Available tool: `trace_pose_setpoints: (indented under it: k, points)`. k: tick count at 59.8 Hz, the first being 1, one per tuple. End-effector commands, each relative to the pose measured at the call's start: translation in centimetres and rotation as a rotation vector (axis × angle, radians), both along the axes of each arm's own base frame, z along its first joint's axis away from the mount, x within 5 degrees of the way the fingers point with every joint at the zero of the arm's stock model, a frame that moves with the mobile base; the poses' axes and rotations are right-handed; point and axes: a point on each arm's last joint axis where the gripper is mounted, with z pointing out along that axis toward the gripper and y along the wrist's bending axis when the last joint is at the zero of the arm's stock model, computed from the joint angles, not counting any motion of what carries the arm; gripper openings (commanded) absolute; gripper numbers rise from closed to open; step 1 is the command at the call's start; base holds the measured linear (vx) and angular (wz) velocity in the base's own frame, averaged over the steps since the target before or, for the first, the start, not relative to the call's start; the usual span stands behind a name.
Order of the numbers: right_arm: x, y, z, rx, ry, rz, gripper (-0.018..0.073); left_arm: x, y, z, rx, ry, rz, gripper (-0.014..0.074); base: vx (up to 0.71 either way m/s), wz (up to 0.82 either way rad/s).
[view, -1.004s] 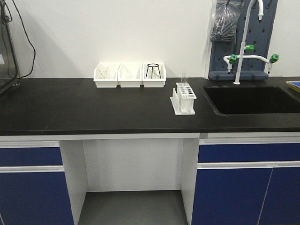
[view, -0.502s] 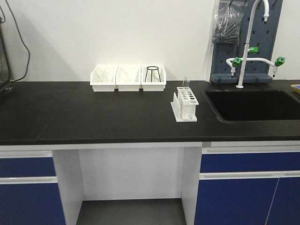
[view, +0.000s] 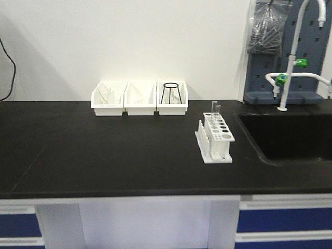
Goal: Flip and reinsert test tube from rack
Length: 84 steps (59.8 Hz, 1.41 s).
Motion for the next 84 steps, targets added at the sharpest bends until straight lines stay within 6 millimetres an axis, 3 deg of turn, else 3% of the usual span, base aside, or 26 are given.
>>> trace_pose_setpoints:
  k: [1,84]
  points:
    - [0.0,0.04,0.82,-0.009,-0.092,0.004,-0.0012,0.12,-0.08,0.69,-0.002,-0.082,-0.012,-0.0006,0.47,0.09]
    - [0.0,0.04,0.83,-0.009,-0.093,0.004,-0.0012,0.12,-0.08,0.69,-0.002,-0.082,-0.012,-0.0006,0.39,-0.01]
